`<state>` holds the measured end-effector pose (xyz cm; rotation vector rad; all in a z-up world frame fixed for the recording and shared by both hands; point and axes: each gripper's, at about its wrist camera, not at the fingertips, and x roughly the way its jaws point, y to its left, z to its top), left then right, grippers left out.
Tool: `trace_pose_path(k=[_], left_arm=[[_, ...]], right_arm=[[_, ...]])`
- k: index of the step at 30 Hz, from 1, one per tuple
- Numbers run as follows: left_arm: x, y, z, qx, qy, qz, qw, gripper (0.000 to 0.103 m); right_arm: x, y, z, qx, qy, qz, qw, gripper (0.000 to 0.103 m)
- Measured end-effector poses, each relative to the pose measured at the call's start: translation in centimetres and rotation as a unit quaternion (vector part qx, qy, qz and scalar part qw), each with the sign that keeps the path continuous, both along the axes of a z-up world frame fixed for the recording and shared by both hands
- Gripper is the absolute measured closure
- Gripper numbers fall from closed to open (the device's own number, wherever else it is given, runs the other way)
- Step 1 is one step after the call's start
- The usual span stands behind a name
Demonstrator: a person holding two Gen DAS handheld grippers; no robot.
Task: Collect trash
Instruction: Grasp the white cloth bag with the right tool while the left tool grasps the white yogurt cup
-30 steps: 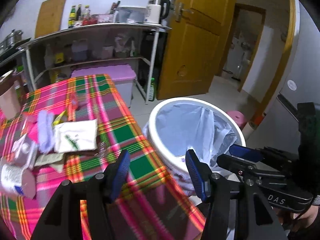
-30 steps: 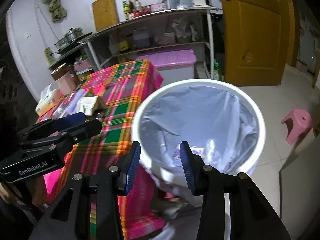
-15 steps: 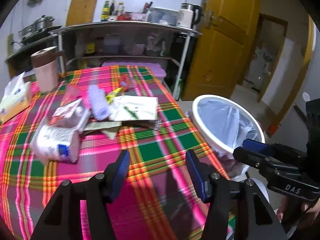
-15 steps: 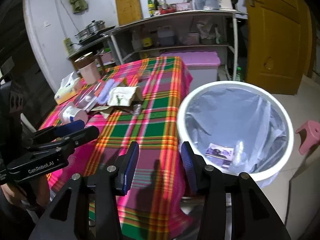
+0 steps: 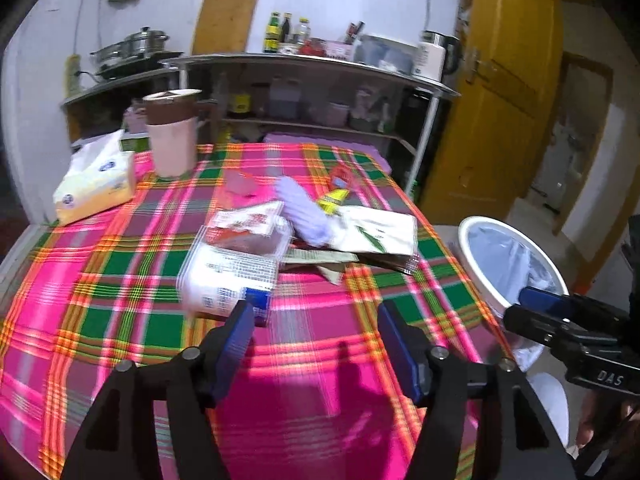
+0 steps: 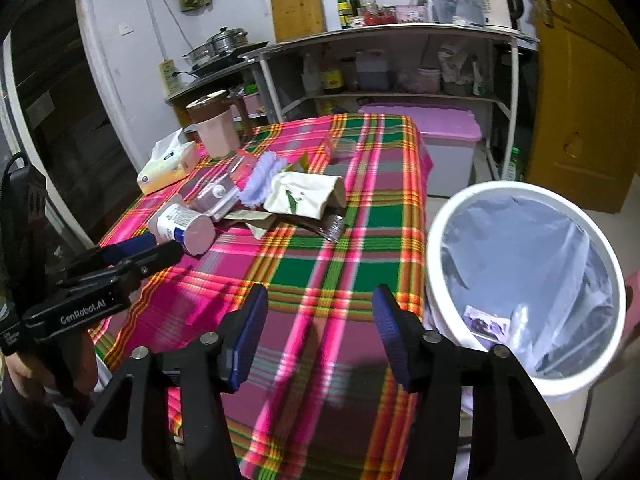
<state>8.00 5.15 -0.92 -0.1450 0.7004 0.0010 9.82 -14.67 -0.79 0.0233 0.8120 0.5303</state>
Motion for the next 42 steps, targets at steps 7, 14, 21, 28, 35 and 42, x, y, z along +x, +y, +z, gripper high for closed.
trace_pose_path(k=[7, 14, 21, 28, 35, 42], left_arm=[[0.6, 3.1, -0.1, 0.015, -0.009, 0.039, 0.9991, 0.029], [2.2, 4.7, -1.3, 0.017, 0.002, 0.040, 0.9990, 0.024], [4.0, 4.9, -2.6, 0.021, 0.021, 0.033, 0.9990, 0.024], [5.5, 5.5, -3.8, 0.008, 0.048, 0.036, 0.9982, 0.024], [6.3, 6.0, -4.6, -0.014, 0.066, 0.030, 0.9972, 0.030], [6.4, 5.8, -4.8, -0.012, 0.073, 0.029, 0.9969, 0.036]], right_arm=[[1.7, 1.4, -0.2, -0.006, -0.002, 0.015, 1.000, 0.046], [4.0, 2.3, -0.5, -0.008, 0.000, 0.018, 1.000, 0.044], [7.3, 3.1, -1.1, -0.009, 0.005, 0.016, 1.000, 0.044], [10.5, 4.1, -2.1, -0.004, 0.019, 0.022, 1.000, 0.044], [12.5, 5.6, -3.3, -0.016, 0.035, 0.023, 0.999, 0.044], [12.3, 7.0, -3.4, -0.017, 0.036, 0.036, 0.999, 0.078]])
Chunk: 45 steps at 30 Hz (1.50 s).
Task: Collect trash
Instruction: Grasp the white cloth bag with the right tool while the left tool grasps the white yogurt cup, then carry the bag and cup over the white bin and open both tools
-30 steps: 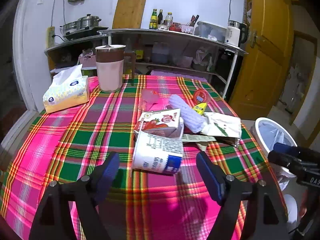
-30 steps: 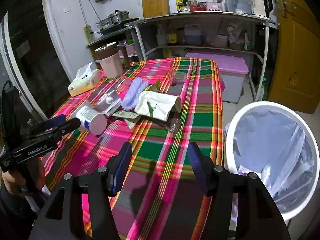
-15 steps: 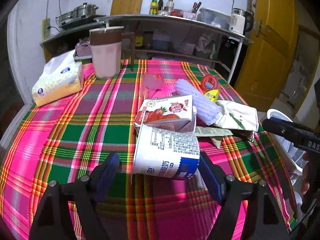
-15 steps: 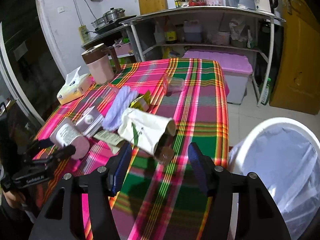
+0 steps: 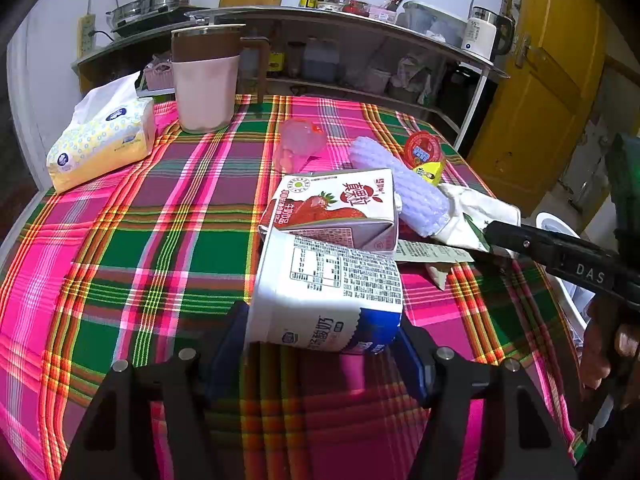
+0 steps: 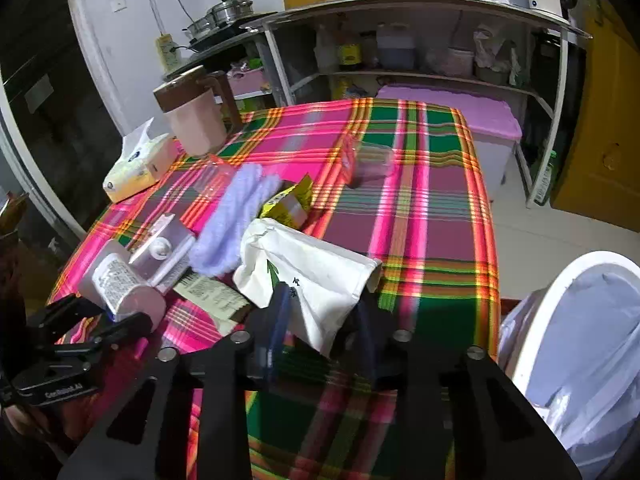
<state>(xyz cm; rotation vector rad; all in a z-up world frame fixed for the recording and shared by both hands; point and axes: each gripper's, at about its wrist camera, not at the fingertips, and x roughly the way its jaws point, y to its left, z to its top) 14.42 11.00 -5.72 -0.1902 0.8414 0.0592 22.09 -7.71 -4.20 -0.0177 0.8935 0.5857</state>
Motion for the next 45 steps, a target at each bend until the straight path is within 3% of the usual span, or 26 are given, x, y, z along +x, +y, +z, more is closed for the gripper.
trace_pose_path(k=[3, 8, 29, 45], left_arm=[[-0.2, -0.1, 0.2, 0.007, -0.007, 0.002, 0.9999, 0.039], [-0.5, -0.6, 0.5, 0.020, -0.014, 0.006, 0.9997, 0.039], [-4.4, -3.9, 3.7, 0.037, -0.049, -0.003, 0.9981, 0.039], [-6.5, -9.4, 5.8, 0.035, -0.070, -0.049, 0.9957, 0.039]], right_arm=[[-0.4, 0.1, 0.4, 0.003, -0.006, 0.001, 1.000, 0.086], [-1.2, 0.0, 0.8, 0.002, -0.013, -0.002, 1.000, 0.088], [-6.2, -4.1, 3.6, 0.010, -0.046, -0.031, 0.998, 0.088], [-9.7, -9.1, 4.5, 0.033, -0.049, -0.069, 0.996, 0.088]])
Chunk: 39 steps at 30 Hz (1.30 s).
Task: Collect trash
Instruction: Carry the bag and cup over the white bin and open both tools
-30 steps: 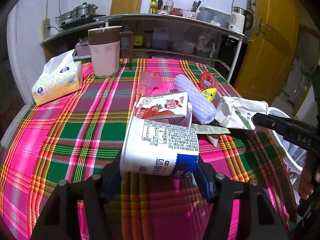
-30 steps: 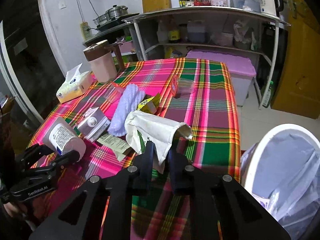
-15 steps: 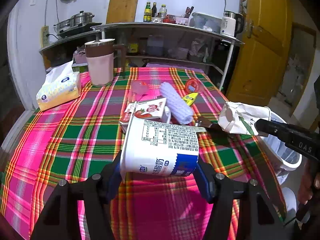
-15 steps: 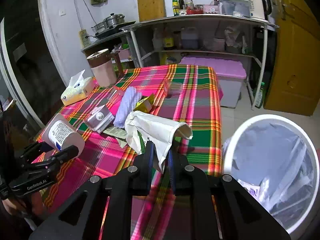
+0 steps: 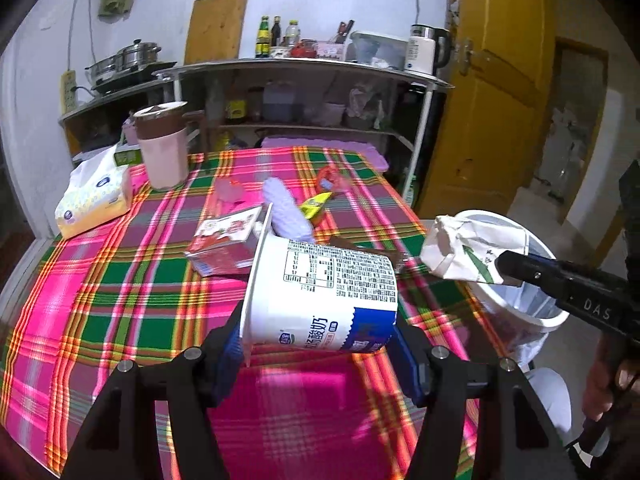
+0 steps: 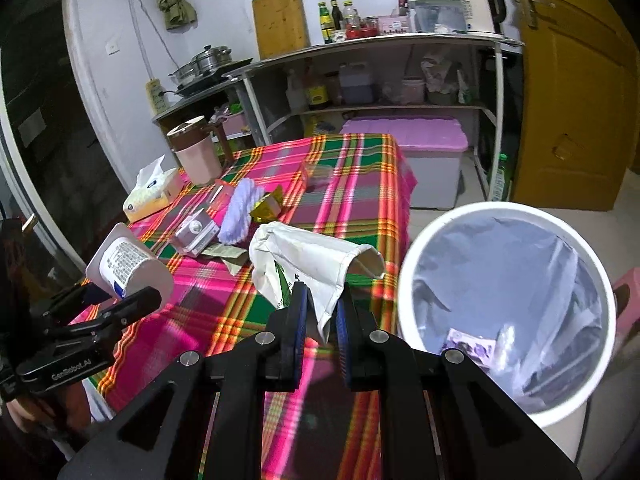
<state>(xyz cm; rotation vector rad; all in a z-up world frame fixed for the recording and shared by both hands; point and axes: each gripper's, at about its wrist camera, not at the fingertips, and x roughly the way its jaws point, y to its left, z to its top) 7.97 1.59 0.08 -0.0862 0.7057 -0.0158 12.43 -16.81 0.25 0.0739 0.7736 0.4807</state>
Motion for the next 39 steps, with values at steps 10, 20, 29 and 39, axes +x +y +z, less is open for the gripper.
trace_pose_path(k=[10, 20, 29, 39], left_arm=[[0.0, -3.0, 0.9, -0.001, -0.007, -0.034, 0.9994, 0.039], [0.6, -5.1, 0.8, -0.004, -0.004, -0.059, 0.9982, 0.039], [2.7, -8.1, 0.7, -0.007, 0.000, -0.096, 0.9953, 0.039], [5.7, -12.7, 0.4, -0.011, 0.002, -0.154, 0.9880, 0.039]], right_arm=[[-1.7, -2.4, 0.9, 0.009, -0.010, -0.024, 1.000, 0.088], [-2.6, -4.9, 1.0, 0.012, -0.008, -0.052, 0.999, 0.088], [-2.5, -8.8, 0.5, 0.009, 0.000, -0.101, 0.995, 0.088], [-1.7, -13.2, -0.3, 0.001, 0.012, -0.155, 0.988, 0.088]])
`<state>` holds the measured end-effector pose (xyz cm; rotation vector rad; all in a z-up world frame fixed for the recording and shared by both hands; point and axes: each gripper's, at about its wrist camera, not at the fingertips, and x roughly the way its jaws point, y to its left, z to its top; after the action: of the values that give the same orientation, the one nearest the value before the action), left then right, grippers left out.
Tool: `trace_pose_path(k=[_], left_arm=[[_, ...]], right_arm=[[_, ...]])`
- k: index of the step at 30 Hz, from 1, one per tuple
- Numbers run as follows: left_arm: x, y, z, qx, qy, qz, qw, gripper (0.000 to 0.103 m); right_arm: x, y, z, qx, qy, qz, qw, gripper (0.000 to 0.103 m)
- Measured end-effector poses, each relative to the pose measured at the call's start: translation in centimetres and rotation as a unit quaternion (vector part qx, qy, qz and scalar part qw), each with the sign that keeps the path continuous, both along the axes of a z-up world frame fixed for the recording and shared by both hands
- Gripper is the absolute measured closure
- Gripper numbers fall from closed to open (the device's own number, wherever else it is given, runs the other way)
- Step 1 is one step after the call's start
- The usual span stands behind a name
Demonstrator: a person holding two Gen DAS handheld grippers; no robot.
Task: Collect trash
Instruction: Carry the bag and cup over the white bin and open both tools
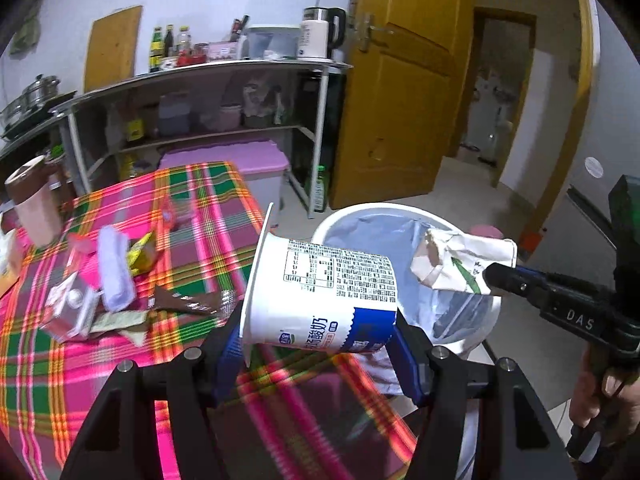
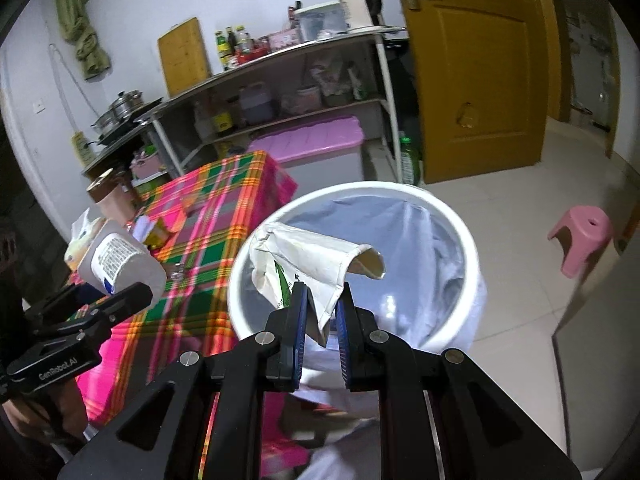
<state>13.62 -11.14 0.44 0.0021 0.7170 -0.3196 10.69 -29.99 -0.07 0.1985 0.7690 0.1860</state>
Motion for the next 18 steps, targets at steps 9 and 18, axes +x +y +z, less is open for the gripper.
trace_pose_path(k=[9, 18], left_arm=[[2.3, -3.3, -1.2, -0.001, 0.014, -0.040, 0.9991, 0.039], [3.9, -5.9, -2.4, 0.009, 0.027, -0.068, 0.9973, 0.038]], right_arm=[[1.1, -1.4, -1.4, -0.011, 0.023, -0.012, 1.000, 0.088], [2.0, -2.2, -2.6, -0.014, 0.046, -0.019, 0.999, 0.087]])
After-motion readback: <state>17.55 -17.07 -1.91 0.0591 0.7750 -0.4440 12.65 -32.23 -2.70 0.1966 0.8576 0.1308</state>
